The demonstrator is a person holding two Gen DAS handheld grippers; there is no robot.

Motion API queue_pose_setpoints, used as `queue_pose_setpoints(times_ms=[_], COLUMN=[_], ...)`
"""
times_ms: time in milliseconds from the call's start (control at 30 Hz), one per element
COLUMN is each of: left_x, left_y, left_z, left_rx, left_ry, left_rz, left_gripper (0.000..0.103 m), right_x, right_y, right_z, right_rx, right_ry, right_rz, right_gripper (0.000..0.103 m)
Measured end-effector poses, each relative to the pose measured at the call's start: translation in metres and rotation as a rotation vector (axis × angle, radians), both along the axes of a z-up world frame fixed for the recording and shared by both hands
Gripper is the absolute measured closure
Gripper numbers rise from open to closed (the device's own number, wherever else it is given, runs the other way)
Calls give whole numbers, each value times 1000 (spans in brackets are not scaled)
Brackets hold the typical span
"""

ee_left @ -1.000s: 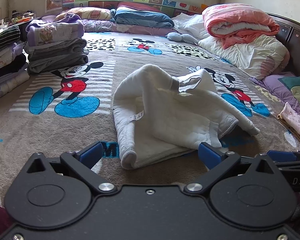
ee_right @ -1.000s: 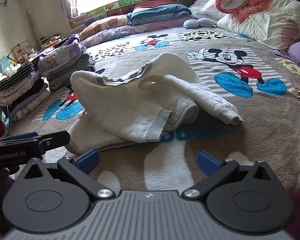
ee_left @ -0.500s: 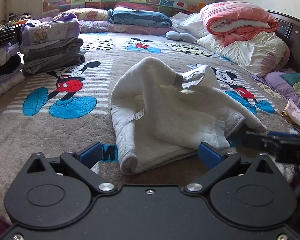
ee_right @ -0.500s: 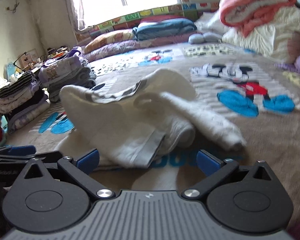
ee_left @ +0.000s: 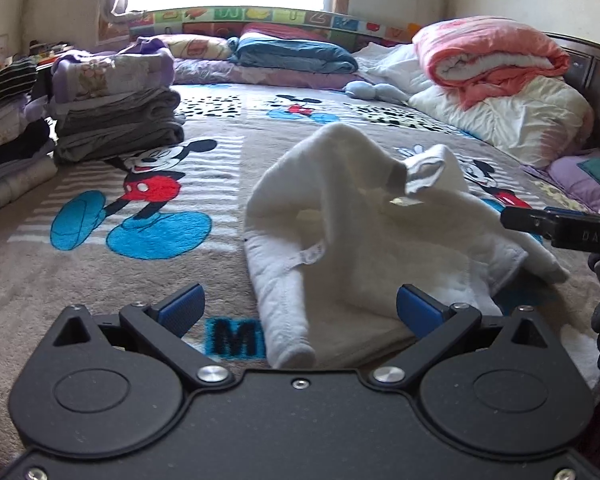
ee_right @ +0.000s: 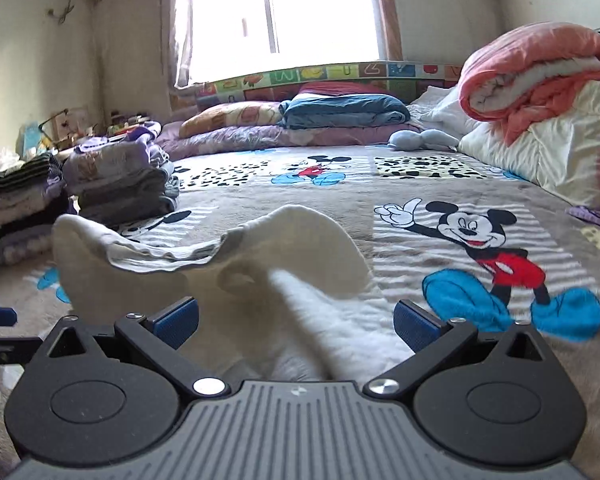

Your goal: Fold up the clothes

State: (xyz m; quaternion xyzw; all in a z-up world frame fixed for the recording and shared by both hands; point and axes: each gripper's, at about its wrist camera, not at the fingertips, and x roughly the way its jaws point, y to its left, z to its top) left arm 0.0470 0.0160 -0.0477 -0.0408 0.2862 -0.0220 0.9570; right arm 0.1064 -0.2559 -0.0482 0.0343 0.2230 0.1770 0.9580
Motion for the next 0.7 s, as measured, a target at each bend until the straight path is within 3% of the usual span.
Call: queue_pose_setpoints(times_ms=[233,400,533,600,700], left_x=[10,27,41,47,57], left_y=[-2,-3,-2,0,3], left_z=[5,10,6,5,5], left_rx=[31,56,70,69,62], left_ry=[-71,-93,-73,-74,-81], left_rz=[-20,-70,-91,-97,-99], left_gripper=[3,19,39,42,59], right_x=[26,47,71,84,104], right_y=[-4,3,10,10,9], right_z=[1,16,19,18,10], right_rx=[-25,-94,-159,-163,-160], right_ry=[12,-32,-47,-35,0], right_rz=[53,142,203,231,260], right_gripper=[0,7,13,17,31])
